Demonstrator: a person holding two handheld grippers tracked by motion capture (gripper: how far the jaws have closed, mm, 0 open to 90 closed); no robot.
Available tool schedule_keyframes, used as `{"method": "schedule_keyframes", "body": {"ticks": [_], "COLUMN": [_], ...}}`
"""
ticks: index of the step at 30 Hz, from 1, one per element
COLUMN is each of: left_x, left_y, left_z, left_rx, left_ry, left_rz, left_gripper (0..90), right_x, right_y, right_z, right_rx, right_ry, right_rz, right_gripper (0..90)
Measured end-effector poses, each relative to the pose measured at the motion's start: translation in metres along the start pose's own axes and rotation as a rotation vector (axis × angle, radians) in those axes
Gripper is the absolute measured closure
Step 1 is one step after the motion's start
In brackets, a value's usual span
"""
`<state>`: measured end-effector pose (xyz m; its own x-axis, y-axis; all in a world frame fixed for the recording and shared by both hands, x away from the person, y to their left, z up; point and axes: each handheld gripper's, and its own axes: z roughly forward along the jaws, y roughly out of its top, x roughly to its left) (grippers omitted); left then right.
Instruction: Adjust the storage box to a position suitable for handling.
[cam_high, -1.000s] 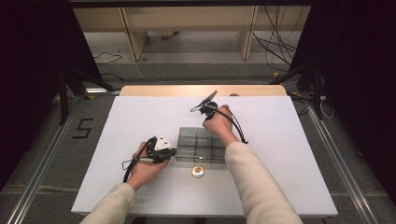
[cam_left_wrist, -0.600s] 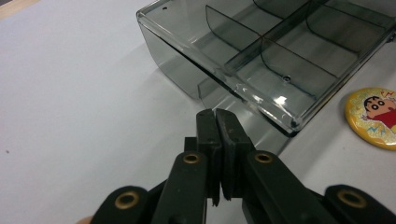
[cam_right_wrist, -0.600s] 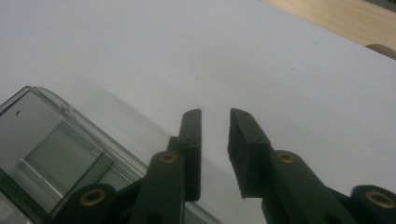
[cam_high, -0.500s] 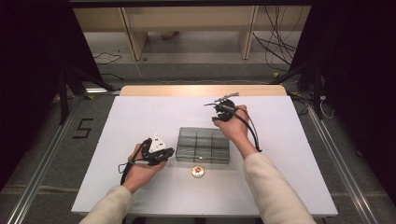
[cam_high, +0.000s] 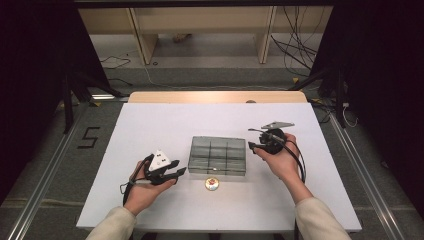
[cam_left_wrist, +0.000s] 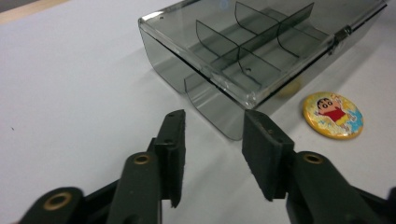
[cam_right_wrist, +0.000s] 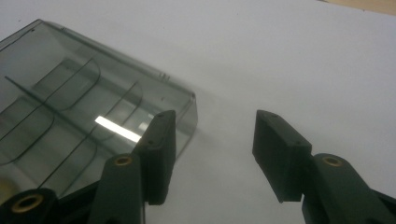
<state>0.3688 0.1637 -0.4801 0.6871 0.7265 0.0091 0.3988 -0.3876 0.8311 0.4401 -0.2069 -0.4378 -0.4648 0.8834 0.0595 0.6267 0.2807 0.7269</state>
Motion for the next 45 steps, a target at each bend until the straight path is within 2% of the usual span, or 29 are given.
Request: {"method": "schedule_keyframes", "body": {"ticks": [2, 5, 7, 8, 11, 16, 17, 29, 45], "left_x": [0.000, -0.002, -0.004, -0.004, -0.006, -0.009, -0.011, -0.012, -0.014], "left_y": [-0.003, -0.005, -0.008, -0.008, -0.010, -0.013, -0.014, -0.018, -0.017], "left_z": [-0.002, -0.006, -0.010, -0.011, -0.015, -0.021, -0.023, -0.023, -0.020], "left_rx": [0.002, -0.004, -0.005, -0.004, -0.008, -0.008, -0.007, 0.004, 0.012], "left_ry": [-0.003, -0.006, -0.005, -0.006, -0.005, 0.011, 0.008, -0.005, -0.007], "left_rz": [-0.004, -0.025, -0.025, -0.027, -0.031, -0.015, -0.010, -0.012, 0.011], "left_gripper": [53.1, 51.3, 48.7, 48.7, 46.1, 44.1, 43.4, 41.4, 41.5], "right_x": [0.001, 0.003, 0.007, 0.007, 0.013, 0.019, 0.024, 0.037, 0.033], "right_y": [-0.017, -0.026, -0.044, -0.044, -0.060, -0.073, -0.080, -0.099, -0.103], "right_z": [-0.008, -0.012, -0.019, -0.019, -0.022, -0.028, -0.030, -0.043, -0.044], "right_rx": [-0.010, -0.023, -0.054, -0.054, -0.058, -0.093, -0.110, -0.130, -0.144], "right_ry": [0.005, 0.010, 0.021, 0.021, 0.042, 0.060, 0.070, 0.095, 0.090], "right_rz": [-0.005, -0.010, -0.008, -0.008, -0.033, -0.056, -0.076, -0.093, -0.081], "right_gripper": [49.4, 49.3, 49.4, 49.4, 49.2, 48.0, 46.4, 41.6, 38.6]}}
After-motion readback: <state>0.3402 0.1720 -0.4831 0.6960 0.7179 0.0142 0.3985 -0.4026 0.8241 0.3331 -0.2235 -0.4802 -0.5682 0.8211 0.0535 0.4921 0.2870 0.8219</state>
